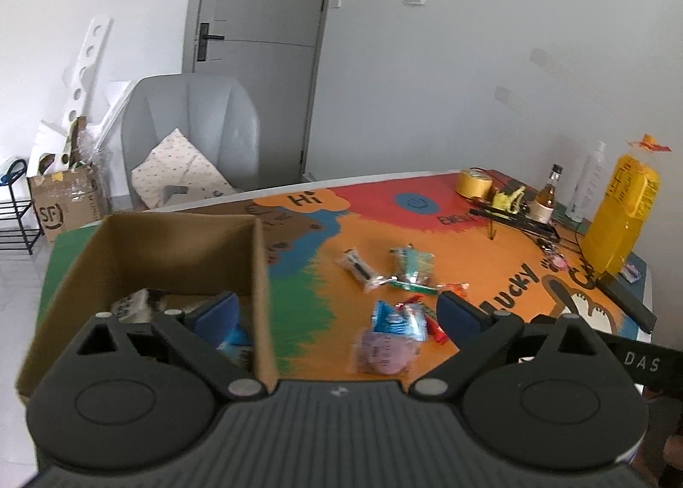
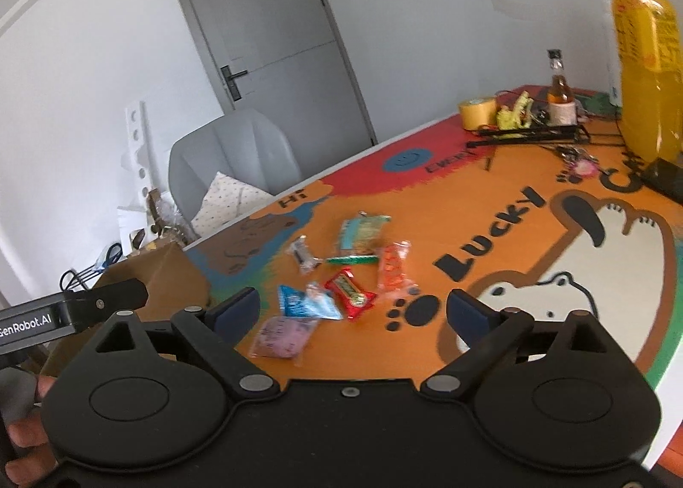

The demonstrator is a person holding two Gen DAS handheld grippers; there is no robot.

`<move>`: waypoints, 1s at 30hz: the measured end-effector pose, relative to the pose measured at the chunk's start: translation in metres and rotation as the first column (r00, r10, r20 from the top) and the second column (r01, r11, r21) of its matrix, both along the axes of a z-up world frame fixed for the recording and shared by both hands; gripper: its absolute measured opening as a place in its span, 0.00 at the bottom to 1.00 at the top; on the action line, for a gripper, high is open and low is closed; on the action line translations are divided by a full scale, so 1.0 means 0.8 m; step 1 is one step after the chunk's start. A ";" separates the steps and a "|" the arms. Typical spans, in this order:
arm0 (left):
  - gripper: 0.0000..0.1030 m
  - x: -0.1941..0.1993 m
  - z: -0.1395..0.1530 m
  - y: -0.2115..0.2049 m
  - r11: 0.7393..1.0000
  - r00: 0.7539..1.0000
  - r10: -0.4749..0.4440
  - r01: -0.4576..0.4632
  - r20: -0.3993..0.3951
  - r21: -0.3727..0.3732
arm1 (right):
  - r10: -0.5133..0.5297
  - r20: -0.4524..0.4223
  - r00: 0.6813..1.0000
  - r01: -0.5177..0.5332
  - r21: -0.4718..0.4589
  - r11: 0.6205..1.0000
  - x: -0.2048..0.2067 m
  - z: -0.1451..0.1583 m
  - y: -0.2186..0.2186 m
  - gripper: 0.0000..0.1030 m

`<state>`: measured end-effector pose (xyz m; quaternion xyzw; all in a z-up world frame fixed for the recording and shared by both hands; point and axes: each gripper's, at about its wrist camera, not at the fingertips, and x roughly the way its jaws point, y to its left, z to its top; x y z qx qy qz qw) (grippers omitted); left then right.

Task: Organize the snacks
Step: 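Withdraw both tools from the box back over the snack pile, then grasp the pink round candy pack with the left tool while the right tool grasps the orange candy stick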

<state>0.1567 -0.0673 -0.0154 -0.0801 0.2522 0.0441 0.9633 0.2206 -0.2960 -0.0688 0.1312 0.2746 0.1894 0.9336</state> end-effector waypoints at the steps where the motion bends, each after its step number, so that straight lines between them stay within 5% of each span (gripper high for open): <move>1: 0.96 0.002 -0.001 -0.005 1.000 1.000 -0.006 0.006 -0.001 0.001 | -0.005 -0.004 1.000 0.005 0.004 1.000 0.002 -0.003 -0.005 0.93; 15: 0.95 0.059 -0.038 -0.066 0.999 0.996 -0.040 0.042 -0.074 0.028 | -0.025 -0.057 0.998 0.029 0.069 0.997 0.032 -0.044 -0.053 0.91; 30: 0.93 0.109 -0.092 -0.071 0.998 0.983 0.043 -0.032 -0.179 0.062 | -0.002 -0.093 0.996 0.011 0.094 0.996 0.065 -0.068 -0.053 0.88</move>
